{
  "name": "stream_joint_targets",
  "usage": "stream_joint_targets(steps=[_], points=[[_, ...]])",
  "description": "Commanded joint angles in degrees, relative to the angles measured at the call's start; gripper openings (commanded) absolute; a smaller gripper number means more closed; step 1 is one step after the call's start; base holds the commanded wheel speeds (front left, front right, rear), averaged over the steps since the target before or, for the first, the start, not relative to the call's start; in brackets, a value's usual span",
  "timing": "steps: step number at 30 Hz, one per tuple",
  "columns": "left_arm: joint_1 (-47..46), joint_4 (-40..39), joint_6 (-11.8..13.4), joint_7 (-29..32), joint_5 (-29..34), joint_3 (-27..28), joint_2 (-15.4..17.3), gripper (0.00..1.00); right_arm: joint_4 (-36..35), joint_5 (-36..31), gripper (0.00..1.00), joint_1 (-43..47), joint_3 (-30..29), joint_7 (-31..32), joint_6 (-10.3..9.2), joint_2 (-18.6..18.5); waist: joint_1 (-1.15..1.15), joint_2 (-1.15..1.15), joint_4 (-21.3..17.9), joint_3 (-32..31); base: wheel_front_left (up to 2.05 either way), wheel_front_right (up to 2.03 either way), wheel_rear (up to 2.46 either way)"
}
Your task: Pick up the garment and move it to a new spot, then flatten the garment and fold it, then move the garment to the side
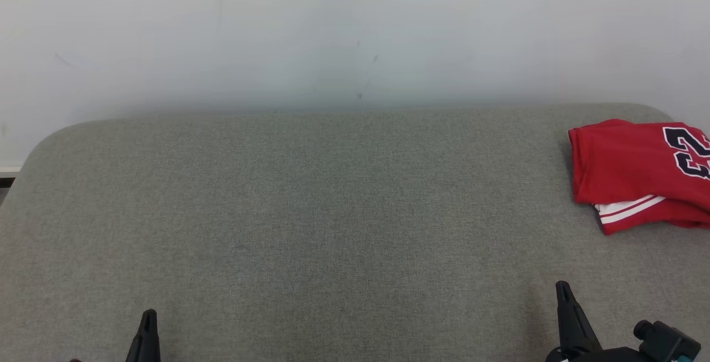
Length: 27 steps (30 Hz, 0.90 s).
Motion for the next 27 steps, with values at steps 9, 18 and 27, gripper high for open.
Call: stream_joint_targets(steps=[9,18,27], points=[[-2.58,-0.35,0.00,2.10,-8.30,0.41,0.00,0.00,-0.87,8.47,0.00,-2.22,-0.91,1.73,-0.04,-0.62,-0.01,0.00,-0.12,0.15,0.00,0.00,0.00],[-3.58,-0.09,0.01,3.96,-15.13,0.52,-0.23,0.00,-0.86,15.33,0.00,-2.99,-1.55,3.34,-0.05,-0.71,-0.01,0.00,-0.25,0.30,0.00,0.00,0.00],[-4.50,0.17,0.01,5.68,-21.44,0.63,-0.42,0.00,-0.85,21.56,0.00,-3.68,-2.19,4.83,-0.06,-0.75,-0.01,0.00,-0.37,0.44,0.00,0.00,0.00]])
